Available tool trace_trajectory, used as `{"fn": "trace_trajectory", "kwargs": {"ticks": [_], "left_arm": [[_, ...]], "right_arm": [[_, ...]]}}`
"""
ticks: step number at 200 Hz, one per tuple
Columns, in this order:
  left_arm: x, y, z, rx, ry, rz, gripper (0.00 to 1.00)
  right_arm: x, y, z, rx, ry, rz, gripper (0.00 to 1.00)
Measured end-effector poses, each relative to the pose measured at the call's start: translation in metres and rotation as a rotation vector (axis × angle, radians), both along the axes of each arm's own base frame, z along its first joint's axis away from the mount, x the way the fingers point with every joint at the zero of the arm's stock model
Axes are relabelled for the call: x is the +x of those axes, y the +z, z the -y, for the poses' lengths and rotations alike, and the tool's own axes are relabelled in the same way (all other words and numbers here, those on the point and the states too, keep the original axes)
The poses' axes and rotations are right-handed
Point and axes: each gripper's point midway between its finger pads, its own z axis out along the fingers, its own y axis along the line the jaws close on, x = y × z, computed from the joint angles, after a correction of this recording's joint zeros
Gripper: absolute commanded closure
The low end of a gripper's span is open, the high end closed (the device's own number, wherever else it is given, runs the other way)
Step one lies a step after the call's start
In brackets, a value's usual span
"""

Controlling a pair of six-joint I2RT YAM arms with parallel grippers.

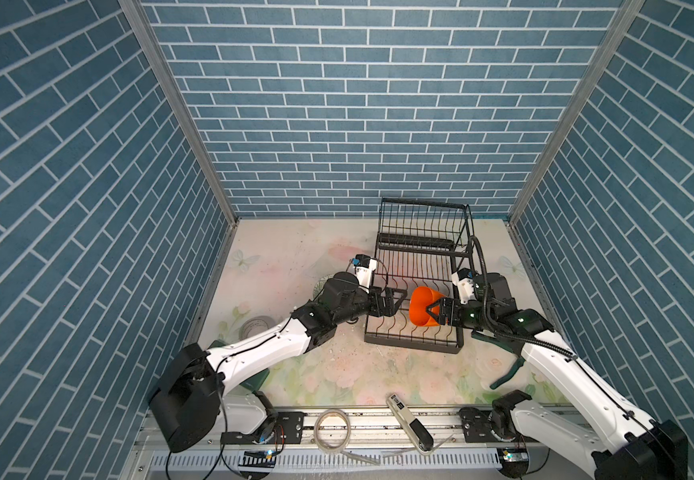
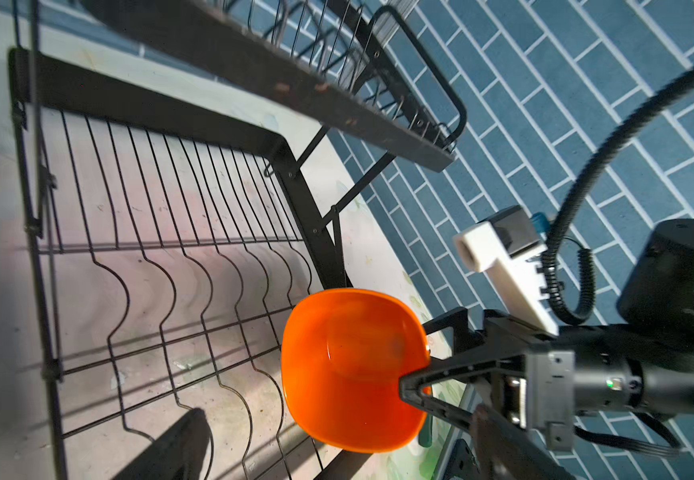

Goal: Load the bowls into the dish rack
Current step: 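Open and withdraw the left gripper while the right gripper carries the bowl into the rack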

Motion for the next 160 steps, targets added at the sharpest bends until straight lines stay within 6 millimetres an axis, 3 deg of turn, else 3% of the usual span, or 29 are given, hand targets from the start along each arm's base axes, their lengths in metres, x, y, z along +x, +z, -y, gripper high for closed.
{"fn": "trace_trajectory", "kwargs": {"ticks": [61,119,160], "left_arm": [[-0.016,0.054,-0.061,0.032,0.146,0.17,0.0],[-0.027,0.042,-0.117,0.147,0.301,0.202,0.0],[-0.034,0.034,-0.149,0.193,0.389,0.216,0.0]], "right_arm": [[0.018,0.005,-0.006,-0.179,0.04,0.066,0.39],[0.05,0.0,-0.024,-0.433,0.105,0.161,0.4],[0.071,-0.01,-0.023,-0.651,0.146,0.235,0.4]]}}
